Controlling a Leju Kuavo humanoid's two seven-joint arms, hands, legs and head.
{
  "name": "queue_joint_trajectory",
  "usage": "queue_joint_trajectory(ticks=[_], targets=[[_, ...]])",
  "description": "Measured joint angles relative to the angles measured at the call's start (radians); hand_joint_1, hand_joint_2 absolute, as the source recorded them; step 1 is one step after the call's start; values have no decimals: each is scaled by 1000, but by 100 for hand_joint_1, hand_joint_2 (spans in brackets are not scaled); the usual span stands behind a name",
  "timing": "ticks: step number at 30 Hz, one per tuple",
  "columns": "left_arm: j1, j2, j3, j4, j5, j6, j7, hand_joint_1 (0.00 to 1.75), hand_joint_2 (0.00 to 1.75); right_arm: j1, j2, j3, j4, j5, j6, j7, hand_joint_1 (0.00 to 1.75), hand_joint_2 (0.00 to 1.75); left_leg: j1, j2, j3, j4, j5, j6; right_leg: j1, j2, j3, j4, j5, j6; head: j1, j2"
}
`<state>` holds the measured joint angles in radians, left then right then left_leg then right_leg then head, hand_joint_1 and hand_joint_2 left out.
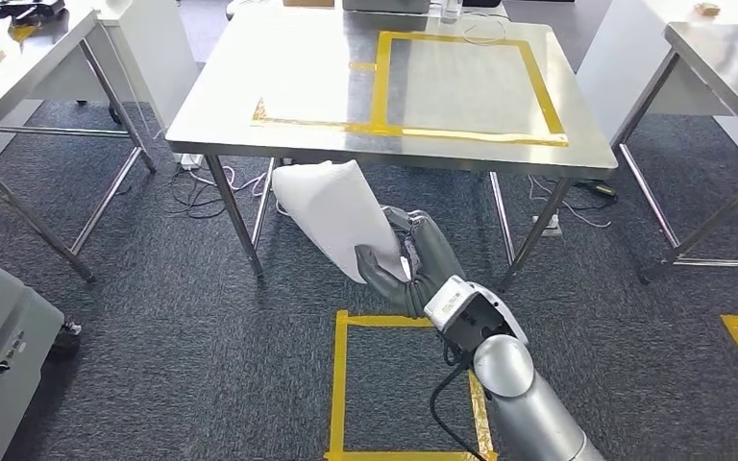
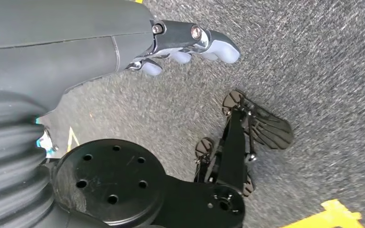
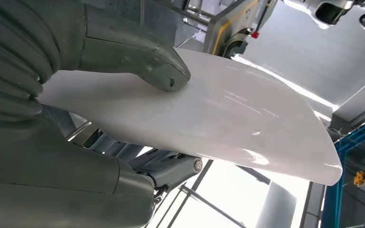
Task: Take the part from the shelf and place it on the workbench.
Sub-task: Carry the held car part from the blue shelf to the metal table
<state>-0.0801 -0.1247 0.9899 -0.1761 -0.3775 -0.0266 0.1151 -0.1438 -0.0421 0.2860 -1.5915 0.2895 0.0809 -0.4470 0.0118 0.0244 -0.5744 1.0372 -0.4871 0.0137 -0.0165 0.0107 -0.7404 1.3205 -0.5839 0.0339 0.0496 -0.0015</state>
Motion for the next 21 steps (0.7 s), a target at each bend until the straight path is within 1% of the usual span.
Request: queue_joint_trajectory(ticks=[1,2,3,4,5,6,7,8,9,10,11,12,13,14,15,16,17,18,19,20,21], targets=[[0,0,0,0,-1,0,0,0,175,3,0,0,0,0,0,0,175,175,-1,8,0,0,0,0,1,-2,12,-18,17,-2,0,0],[0,0,0,0,-2,0,1,0,175,5,0,0,0,0,0,0,175,175,-2,16,1,0,0,0,3,-7,44,-74,47,-7,0,0],[-1,0,0,0,-2,0,1,0,175,5,0,-1,0,0,0,0,175,175,-3,23,3,1,-1,-1,6,-22,87,-151,76,-13,0,0],[-1,-1,0,0,-3,0,2,0,175,5,0,-2,-1,0,0,0,175,175,-6,30,4,1,-2,-3,11,-37,124,-220,97,-20,-1,0],[-2,-1,0,0,-4,0,2,0,175,5,0,-2,-1,0,0,0,175,175,-7,35,5,2,-3,-7,16,-48,148,-268,109,-27,-1,0],[-2,-1,0,0,-4,0,2,0,175,6,0,-4,-2,0,0,0,175,175,-9,41,5,2,-4,-12,20,-55,158,-290,111,-32,-1,0],[-2,-1,0,0,-6,0,3,0,175,7,0,-5,-3,0,0,0,175,175,-10,46,6,1,-4,-17,22,-49,156,-292,111,-36,-1,0],[-3,-1,0,0,-8,0,4,0,175,9,0,-6,-5,0,0,0,175,175,-10,51,7,0,-4,-23,21,-40,156,-295,115,-41,-1,0],[-3,0,0,0,-9,0,5,0,175,11,0,-7,-8,-1,0,0,175,175,-9,46,6,3,-8,-29,18,-34,157,-299,118,-46,-1,0],[-3,0,0,0,-11,0,6,0,175,14,0,-7,-10,-1,2,0,175,175,-8,33,0,18,-20,-35,14,-28,159,-303,122,-52,-2,0],[-3,0,0,0,-12,-1,7,0,175,15,1,-7,-12,-2,5,1,175,175,-7,16,-16,53,-42,-41,10,-22,160,-308,125,-57,-2,0],[-3,0,0,0,-12,-1,8,0,175,17,2,-7,-13,-2,8,1,175,175,-4,-3,-41,107,-72,-46,8,-17,160,-309,126,-60,-3,0],[-2,0,0,0,-13,-1,10,0,175,18,2,-7,-13,-2,11,2,175,175,-3,-14,-72,173,-103,-49,7,-11,159,-309,127,-63,-4,0],[-1,0,0,0,-13,-2,10,0,175,19,3,-7,-13,-3,13,2,175,175,-2,-17,-100,233,-125,-52,7,-3,158,-308,127,-63,-4,0],[1,1,0,0,-13,-1,11,0,175,21,3,-7,-13,-2,13,2,175,175,-1,-18,-116,266,-130,-54,7,5,157,-308,127,-63,-4,0],[1,1,0,0,-14,-1,11,0,175,22,3,-8,-13,-1,9,3,175,175,0,-19,-115,263,-115,-55,6,14,157,-306,127,-62,-4,0],[2,2,0,0,-14,-1,11,0,175,23,3,-8,-13,4,1,3,175,175,2,-21,-95,220,-84,-56,4,22,158,-304,126,-60,-4,0],[2,2,0,0,-14,-1,12,0,175,23,4,-9,-13,12,-10,3,175,175,4,-25,-63,153,-48,-57,2,28,158,-300,124,-57,-4,0],[2,2,0,0,-15,-2,12,0,175,23,5,-11,-14,23,-26,2,175,175,5,-31,-33,87,-24,-57,2,34,156,-294,122,-51,-5,0],[0,1,0,0,-15,-3,12,0,175,23,6,-14,-16,36,-43,1,175,175,6,-36,-9,39,-10,-54,3,38,152,-288,119,-46,-5,0],[-1,0,0,1,-16,-4,12,0,175,23,6,-17,-18,49,-58,2,175,175,7,-40,2,13,-7,-50,5,41,148,-284,117,-46,-6,0]])
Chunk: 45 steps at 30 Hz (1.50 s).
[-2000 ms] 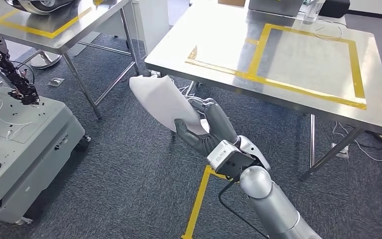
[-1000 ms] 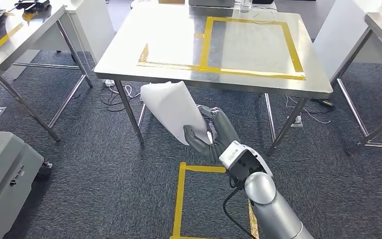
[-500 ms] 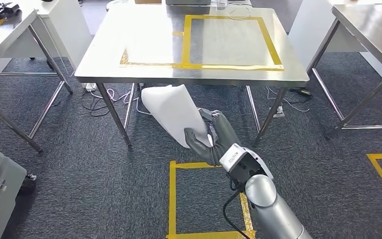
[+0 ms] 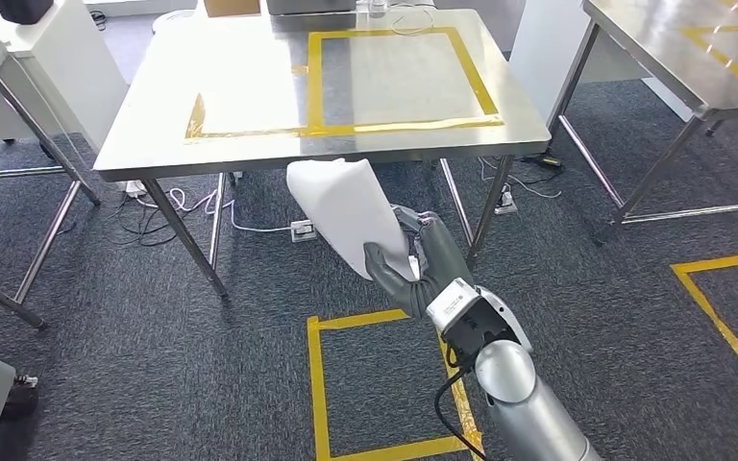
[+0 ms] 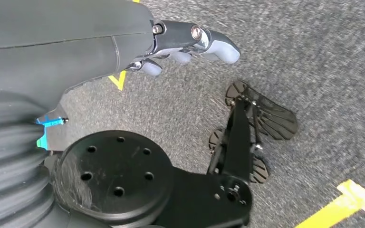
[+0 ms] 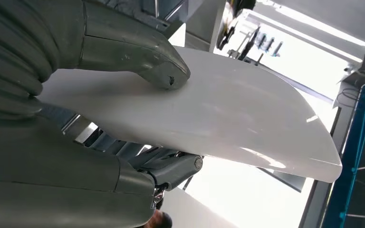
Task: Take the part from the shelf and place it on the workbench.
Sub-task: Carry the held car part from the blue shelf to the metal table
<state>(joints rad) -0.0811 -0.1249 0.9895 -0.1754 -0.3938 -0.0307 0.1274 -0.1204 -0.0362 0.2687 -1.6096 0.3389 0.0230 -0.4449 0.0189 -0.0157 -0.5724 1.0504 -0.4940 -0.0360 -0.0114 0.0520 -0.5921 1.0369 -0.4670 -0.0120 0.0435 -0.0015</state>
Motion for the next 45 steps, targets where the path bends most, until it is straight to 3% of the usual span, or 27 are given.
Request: queue_joint_trajectory(ticks=[4,8,15,19,20,22,24,25,26,28,29,30,32,37,40,41,43,44,45], targets=[[-1,-2,0,0,-4,-2,3,0,175,4,0,-8,-6,41,-42,23,175,175,-2,-3,0,-6,1,15,4,2,-2,-3,6,-20,-1,0],[-1,-2,0,1,-10,-2,4,0,175,8,3,-11,-16,47,-54,28,175,175,-4,-5,0,-6,1,24,3,-1,4,-14,10,-13,-1,0],[-2,-2,-1,1,-19,-2,5,0,175,29,4,-17,-30,44,-54,29,175,175,-9,-4,0,-3,-1,29,-1,-1,7,-22,12,22,-1,0],[-3,1,-1,1,-23,-3,4,0,175,37,4,-22,-34,40,-55,23,175,175,-7,2,12,-31,13,54,-6,-8,8,-28,14,45,-1,0],[-3,0,-1,1,-24,-3,3,0,175,38,4,-24,-36,39,-55,21,175,175,-4,7,19,-44,20,58,-4,-17,-3,-7,0,46,-1,0],[-2,0,-2,1,-25,-4,3,0,175,40,4,-27,-37,38,-56,19,175,175,-1,16,25,-58,26,62,-5,-34,-56,101,-57,48,0,0],[0,0,-2,1,-26,-4,3,0,175,47,4,-31,-37,38,-57,19,175,175,0,23,24,-56,23,58,-11,-38,-120,224,-102,54,1,0],[0,1,-2,1,-26,-4,3,0,175,51,4,-32,-37,38,-57,19,175,175,3,25,24,-54,21,53,-16,-39,-131,245,-99,58,1,0],[0,1,-2,1,-27,-4,3,0,175,53,4,-32,-37,38,-58,19,175,175,7,27,24,-50,17,46,-21,-41,-121,223,-77,63,1,0],[0,1,-2,0,-27,-4,3,0,175,53,4,-32,-37,38,-58,19,175,175,17,28,24,-33,4,27,-30,-49,-56,99,-18,75,1,0],[0,3,-2,0,-28,-4,3,0,175,53,5,-32,-37,38,-58,19,175,175,19,27,20,-22,-4,15,-32,-51,-28,44,-2,75,2,0],[-1,5,-2,0,-28,-5,3,0,175,53,5,-32,-38,38,-58,19,175,175,18,27,17,-15,-10,5,-32,-50,-12,14,2,70,1,0],[-1,7,-2,-1,-28,-5,2,0,175,53,6,-32,-38,38,-58,20,175,175,15,26,11,-10,-17,-5,-30,-46,-10,10,-4,55,1,0],[-1,6,-2,-1,-28,-5,2,0,175,53,6,-32,-38,38,-58,19,175,175,15,26,13,-13,-17,-7,-28,-46,-11,12,-6,49,0,0],[-3,6,-2,-1,-30,-5,1,0,175,51,8,-32,-39,38,-59,19,175,175,19,27,17,-7,-27,-21,-27,-43,-7,12,-10,25,-1,0],[-2,6,-2,-1,-31,-5,1,0,175,52,9,-33,-40,37,-60,18,175,175,18,27,-24,66,-52,-21,-23,-42,-2,12,-15,12,-2,0],[1,7,-3,-1,-35,-5,1,0,175,55,10,-33,-41,35,-61,18,175,175,9,23,-101,188,-74,-10,-14,-40,13,11,-26,-4,-3,0],[3,8,-3,-1,-36,-5,1,0,175,56,11,-33,-41,33,-62,18,175,175,3,21,-122,203,-57,-1,-9,-38,22,11,-33,-8,-3,0],[4,8,-3,-1,-37,-5,1,0,175,56,11,-33,-41,31,-63,18,175,175,-1,19,-98,139,-16,7,-7,-36,29,11,-39,-7,-3,0]])
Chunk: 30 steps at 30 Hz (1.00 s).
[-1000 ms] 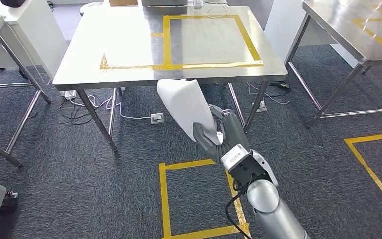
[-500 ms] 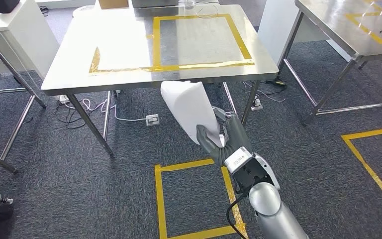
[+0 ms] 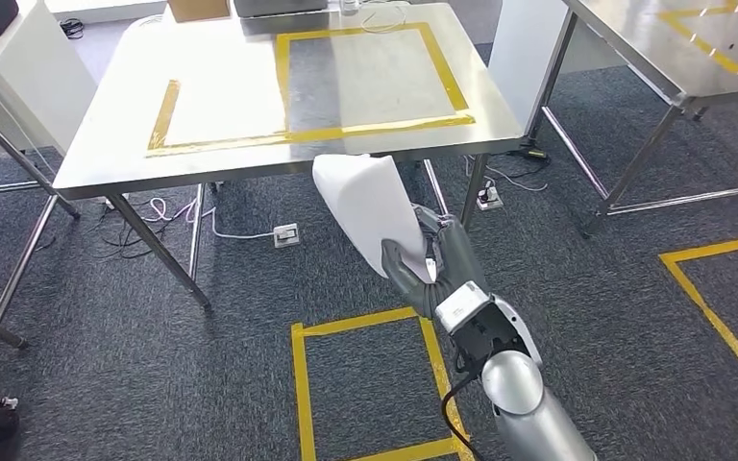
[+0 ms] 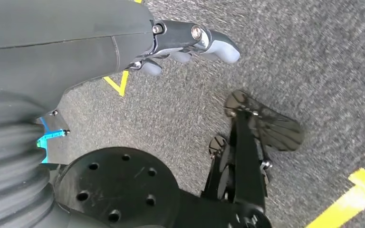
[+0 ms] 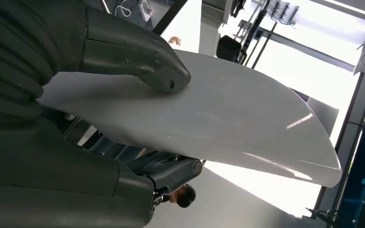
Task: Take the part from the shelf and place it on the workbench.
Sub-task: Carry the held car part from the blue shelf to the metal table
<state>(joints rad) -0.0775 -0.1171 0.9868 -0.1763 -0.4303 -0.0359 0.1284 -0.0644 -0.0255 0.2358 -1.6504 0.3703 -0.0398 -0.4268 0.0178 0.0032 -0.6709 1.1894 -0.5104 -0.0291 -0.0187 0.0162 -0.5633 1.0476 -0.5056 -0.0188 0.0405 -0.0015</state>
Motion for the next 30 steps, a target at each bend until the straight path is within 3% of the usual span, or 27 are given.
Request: queue_joint_trajectory(ticks=[2,3,7,9,11,12,13,14,16,18,21,23,24,26,27,28,29,30], targets=[[0,1,0,0,0,0,0,0,175,0,0,0,0,-3,-2,0,175,175,-8,-5,46,-107,44,11,4,4,9,1,-10,7,-1,0],[-1,1,0,0,0,0,-1,0,175,0,1,0,0,-4,-2,0,175,175,-11,-6,57,-129,46,13,5,5,10,-1,-12,12,-1,0],[0,0,-1,0,0,0,-2,0,175,0,1,-2,-2,-5,-3,-1,175,175,-8,-7,72,-147,40,27,4,2,10,6,-25,35,0,0],[0,-1,-1,0,0,-1,-2,0,175,-2,1,-4,-3,-6,-4,-1,175,175,-5,-5,82,-154,36,38,4,-5,-36,92,-61,42,1,0],[-1,0,-1,0,0,-1,-2,0,175,2,1,-6,-3,-7,-4,-1,175,175,-7,-4,89,-154,27,45,4,-7,-118,223,-100,46,2,0],[0,0,-1,0,0,-1,-2,0,175,6,1,-6,-3,-8,-4,-1,175,175,-8,-3,94,-154,22,46,4,-7,-148,262,-100,47,2,0],[1,-1,-1,0,0,-1,-2,0,175,9,1,-7,-3,-8,-4,-2,175,175,-8,-3,100,-154,17,46,4,-7,-160,264,-79,46,2,0],[2,-1,-1,1,0,-1,-2,0,175,11,1,-7,-3,-8,-4,-2,175,175,-8,-4,109,-154,11,45,4,-8,-150,224,-41,44,2,0],[2,-3,-1,1,0,-1,-2,0,175,11,1,-8,-3,-9,-4,-4,175,175,-10,-3,125,-154,-3,40,7,-13,-96,87,36,36,1,0],[2,-4,-1,1,0,-2,-2,0,175,11,1,-8,-3,-10,-4,-8,175,175,-12,-4,130,-154,-15,30,13,-18,-56,2,57,26,0,0],[0,-3,-1,1,0,-2,-3,0,175,10,0,-8,-2,-11,-4,-13,175,175,-11,0,139,-160,-26,12,15,-15,-40,-16,42,11,0,0],[-2,-3,-1,1,2,-2,-4,0,175,6,0,-8,-2,-12,-4,-15,175,175,-12,2,130,-122,-45,2,7,-13,-17,-29,35,-2,-3,0],[-3,-2,-1,1,4,-3,-4,0,175,4,0,-8,-1,-13,-4,-16,175,175,-10,2,105,-72,-63,-1,4,-13,-3,-34,28,-7,-5,0],[-2,-3,-1,1,6,-4,-5,0,175,1,1,-8,3,-14,-3,-17,175,175,-7,0,18,61,-98,-9,3,-14,18,-36,9,-12,-8,0],[0,-2,0,1,6,-4,-4,0,175,1,1,-8,6,-15,-3,-17,175,175,-6,0,-21,109,-99,-12,3,-13,30,-35,-2,-12,-8,0],[3,-2,0,1,7,-4,-4,0,175,1,1,-8,10,-16,-3,-17,175,175,-5,0,-45,120,-77,-14,2,-11,44,-35,-14,-10,-8,0],[5,-1,0,1,8,-4,-4,0,175,0,1,-8,12,-17,-3,-17,175,175,-4,0,-50,94,-37,-15,1,-10,61,-35,-26,-8,-8,0],[6,0,0,1,8,-4,-4,0,175,0,1,-8,14,-17,-3,-17,175,175,-3,0,-37,33,18,-16,-1,-8,78,-35,-39,-4,-8,0]])
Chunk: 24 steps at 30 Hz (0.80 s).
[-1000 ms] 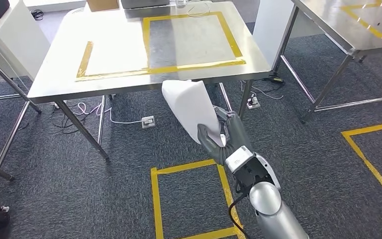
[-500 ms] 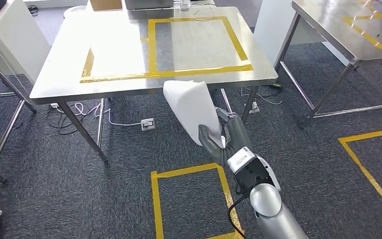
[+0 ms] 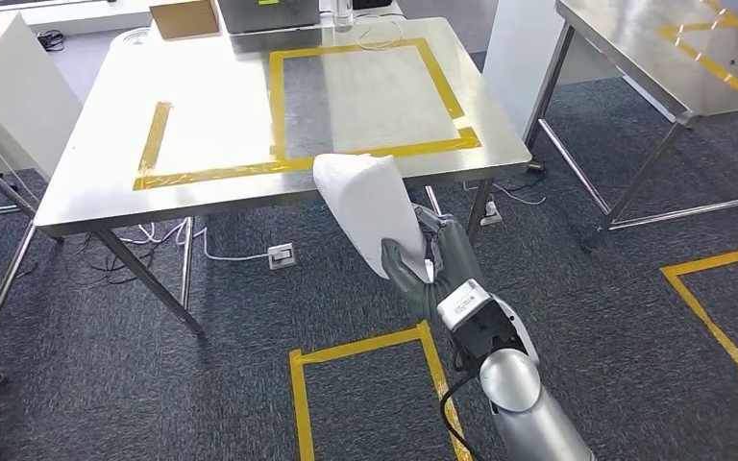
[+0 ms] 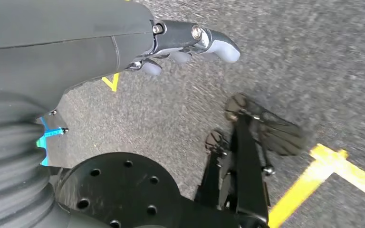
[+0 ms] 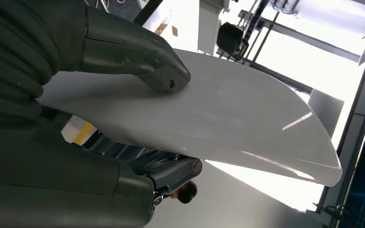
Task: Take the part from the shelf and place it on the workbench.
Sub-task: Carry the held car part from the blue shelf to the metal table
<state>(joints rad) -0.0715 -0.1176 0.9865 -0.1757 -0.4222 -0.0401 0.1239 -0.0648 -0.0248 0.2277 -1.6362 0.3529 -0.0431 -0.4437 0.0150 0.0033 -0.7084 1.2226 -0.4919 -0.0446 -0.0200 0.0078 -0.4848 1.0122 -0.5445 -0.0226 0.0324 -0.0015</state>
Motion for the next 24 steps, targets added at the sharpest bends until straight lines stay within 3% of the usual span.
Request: queue_joint_trajectory(ticks=[1,2,3,5,7,9,11,13,14,15,18,19,20,22,24], targets=[[1,0,0,0,0,0,0,0,175,-1,0,0,2,0,0,0,175,175,0,0,20,-64,46,0,-1,0,15,-1,-14,6,0,0],[1,0,0,1,0,0,0,0,175,-4,0,1,3,-1,0,-1,175,175,-2,-1,41,-120,72,2,-1,1,26,-1,-27,13,-3,0],[0,0,0,1,0,0,0,0,175,-7,0,1,5,-2,0,-1,175,175,-4,-1,55,-155,79,8,-1,1,34,-5,-36,20,-5,0],[-2,0,0,2,1,0,0,0,175,-10,0,2,7,-3,-2,-1,175,175,-7,-3,68,-175,57,27,2,2,44,-7,-37,34,-8,0],[-1,0,0,2,0,0,0,0,175,-10,0,3,7,-3,-4,-2,175,175,-4,-5,87,-184,42,46,2,0,32,33,-17,42,-4,0],[0,0,0,2,0,0,-1,0,175,-11,0,3,7,-4,-5,-2,175,175,-3,-7,118,-196,25,59,2,-3,-36,142,-5,46,0,0],[1,0,0,2,0,0,-1,0,175,-8,0,3,7,-4,-6,-2,175,175,-5,-9,150,-206,5,64,4,-4,-133,254,-45,48,3,0],[3,0,0,2,-2,-1,-1,0,175,-5,0,3,8,-4,-6,-1,175,175,-8,-13,186,-211,-20,65,7,-4,-207,288,-107,46,4,0],[4,0,0,2,-3,-1,-1,0,175,-3,0,3,8,-4,-6,-1,175,175,-10,-14,207,-212,-35,66,9,-4,-226,265,-115,41,5,0],[5,0,0,2,-4,-2,-1,0,175,-2,-1,3,8,-4,-6,-1,175,175,-12,-15,228,-212,-52,66,12,-4,-235,222,-95,35,5,0],[6,-2,0,3,-6,-2,-1,0,175,6,-2,2,9,-4,-8,0,175,175,-19,-16,277,-212,-106,60,27,-3,-235,60,111,10,4,0],[5,-3,0,3,-7,-2,-2,0,175,8,-2,2,9,-4,-8,0,175,175,-19,-16,294,-214,-122,55,32,0,-228,36,155,7,2,0],[4,-3,0,3,-7,-2,-2,0,175,9,-3,2,8,-4,-9,0,175,175,-20,-17,308,-208,-126,48,35,4,-219,27,164,6,0,0],[-1,-2,0,3,-8,-3,-4,0,175,3,-3,2,6,-3,-10,-1,175,175,-18,-16,304,-150,-99,33,33,9,-186,23,144,-3,-1,0],[-7,-3,0,2,-9,-4,-6,0,175,-2,-3,1,5,-2,-13,1,175,175,-16,-14,231,-22,-66,20,28,8,-149,18,121,-16,-3,0]])
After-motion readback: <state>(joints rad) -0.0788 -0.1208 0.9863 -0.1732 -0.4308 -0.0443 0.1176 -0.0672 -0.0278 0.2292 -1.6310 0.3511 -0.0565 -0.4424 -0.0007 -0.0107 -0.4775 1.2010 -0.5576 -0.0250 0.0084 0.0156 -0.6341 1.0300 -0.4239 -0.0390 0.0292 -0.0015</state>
